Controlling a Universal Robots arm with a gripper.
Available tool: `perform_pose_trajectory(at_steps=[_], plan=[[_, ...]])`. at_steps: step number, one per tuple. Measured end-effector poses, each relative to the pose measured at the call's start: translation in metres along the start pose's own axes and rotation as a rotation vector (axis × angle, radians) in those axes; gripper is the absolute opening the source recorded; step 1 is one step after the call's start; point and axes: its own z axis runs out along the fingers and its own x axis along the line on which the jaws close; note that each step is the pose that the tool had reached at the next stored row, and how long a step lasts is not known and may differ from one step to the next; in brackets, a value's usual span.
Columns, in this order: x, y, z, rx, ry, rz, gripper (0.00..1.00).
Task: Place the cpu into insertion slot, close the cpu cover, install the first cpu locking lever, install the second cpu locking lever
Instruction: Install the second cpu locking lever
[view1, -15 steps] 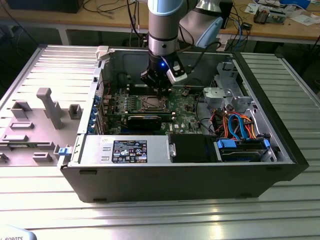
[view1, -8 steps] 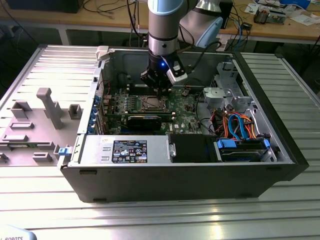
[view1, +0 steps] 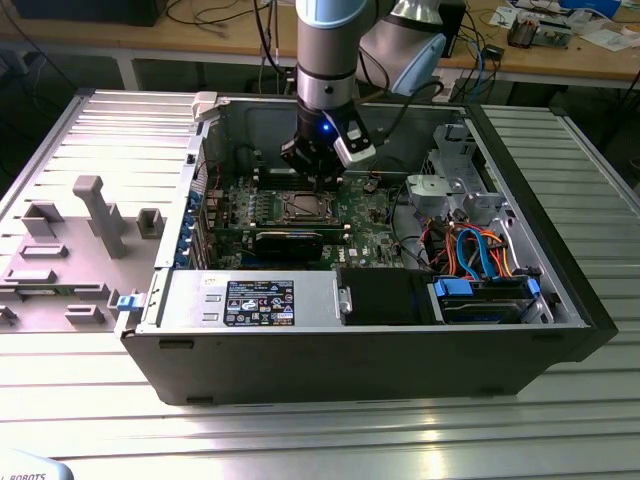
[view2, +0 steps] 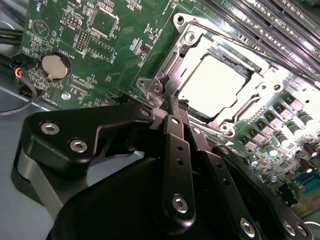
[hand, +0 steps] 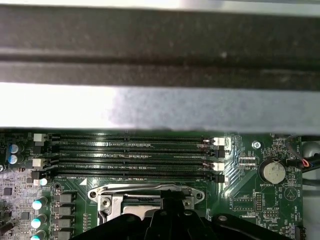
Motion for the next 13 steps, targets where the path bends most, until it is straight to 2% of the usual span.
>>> perform_pose_trajectory(at_steps=[13], plan=[[0.0,-0.0019,-0.0002,0.0001,0.0001,0.0,0.11]])
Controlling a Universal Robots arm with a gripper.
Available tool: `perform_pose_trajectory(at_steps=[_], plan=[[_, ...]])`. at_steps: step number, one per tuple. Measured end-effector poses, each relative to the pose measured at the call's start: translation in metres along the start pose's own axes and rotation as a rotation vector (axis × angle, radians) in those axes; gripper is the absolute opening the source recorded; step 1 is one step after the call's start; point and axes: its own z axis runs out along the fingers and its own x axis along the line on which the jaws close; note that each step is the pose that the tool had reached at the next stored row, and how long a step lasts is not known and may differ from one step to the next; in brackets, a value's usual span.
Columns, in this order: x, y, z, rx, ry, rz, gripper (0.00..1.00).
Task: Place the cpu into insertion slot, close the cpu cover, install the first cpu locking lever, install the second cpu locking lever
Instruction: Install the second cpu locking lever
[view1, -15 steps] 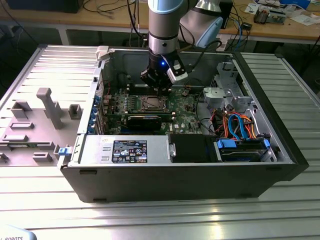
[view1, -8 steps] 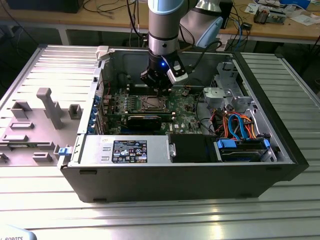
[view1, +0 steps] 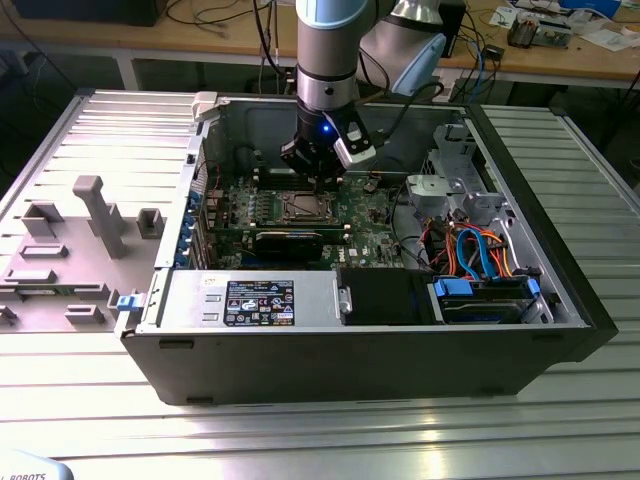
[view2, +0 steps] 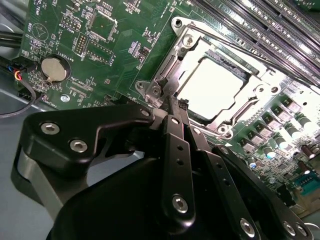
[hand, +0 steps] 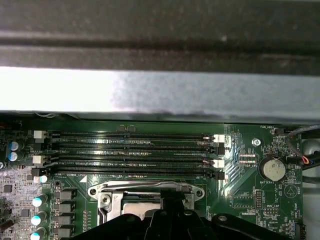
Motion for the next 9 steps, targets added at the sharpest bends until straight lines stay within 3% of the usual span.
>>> perform_pose_trajectory(at_steps=[5,9], plan=[[0.0,-0.0013,-0.0005,0.0001,0.0,0.0,0.11],[-0.0001,-0.001,-0.0048,0.0,-0.0001,0.0,0.11]])
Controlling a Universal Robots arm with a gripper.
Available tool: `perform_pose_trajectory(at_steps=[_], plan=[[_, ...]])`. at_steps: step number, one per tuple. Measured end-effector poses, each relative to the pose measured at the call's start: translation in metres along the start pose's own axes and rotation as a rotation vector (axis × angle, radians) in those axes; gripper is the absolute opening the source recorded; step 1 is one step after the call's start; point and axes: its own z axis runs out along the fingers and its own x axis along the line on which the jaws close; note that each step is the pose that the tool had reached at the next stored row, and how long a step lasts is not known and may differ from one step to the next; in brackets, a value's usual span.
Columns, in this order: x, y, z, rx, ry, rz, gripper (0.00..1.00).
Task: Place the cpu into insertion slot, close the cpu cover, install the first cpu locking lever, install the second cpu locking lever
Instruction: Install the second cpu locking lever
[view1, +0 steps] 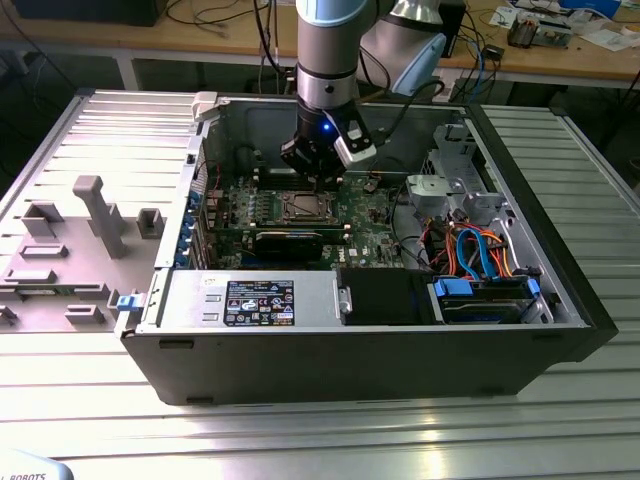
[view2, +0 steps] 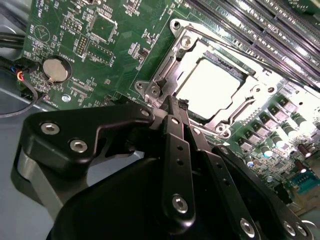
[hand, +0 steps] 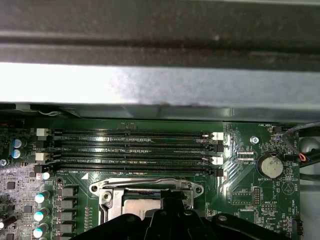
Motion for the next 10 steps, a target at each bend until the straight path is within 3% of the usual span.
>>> perform_pose_trajectory(at_steps=[10], plan=[[0.0001,-0.0028,-0.001,-0.0001,-0.0001,0.0,0.11]])
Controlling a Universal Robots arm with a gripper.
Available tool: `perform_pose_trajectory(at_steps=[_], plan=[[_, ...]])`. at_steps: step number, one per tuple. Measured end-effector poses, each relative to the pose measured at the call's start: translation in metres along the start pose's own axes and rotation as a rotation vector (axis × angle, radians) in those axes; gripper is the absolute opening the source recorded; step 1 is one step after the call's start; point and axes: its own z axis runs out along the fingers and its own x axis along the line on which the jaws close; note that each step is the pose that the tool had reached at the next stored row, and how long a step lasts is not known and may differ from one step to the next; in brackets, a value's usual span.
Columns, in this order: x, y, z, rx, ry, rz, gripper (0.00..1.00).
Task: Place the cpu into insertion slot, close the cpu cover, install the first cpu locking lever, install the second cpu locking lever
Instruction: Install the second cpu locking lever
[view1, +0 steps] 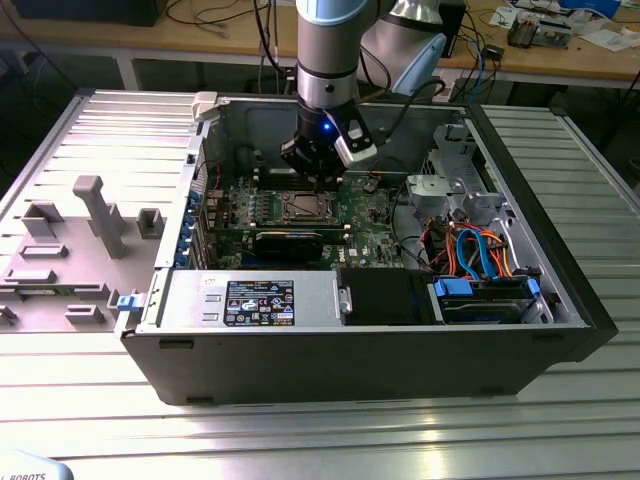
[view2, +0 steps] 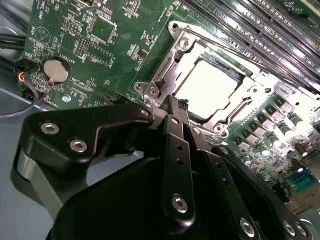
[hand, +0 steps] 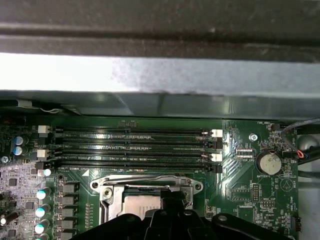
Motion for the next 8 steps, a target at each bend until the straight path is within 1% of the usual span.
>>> perform_pose_trajectory(at_steps=[8], plan=[[0.0,-0.001,-0.0001,0.0,0.0,0.0,0.11]])
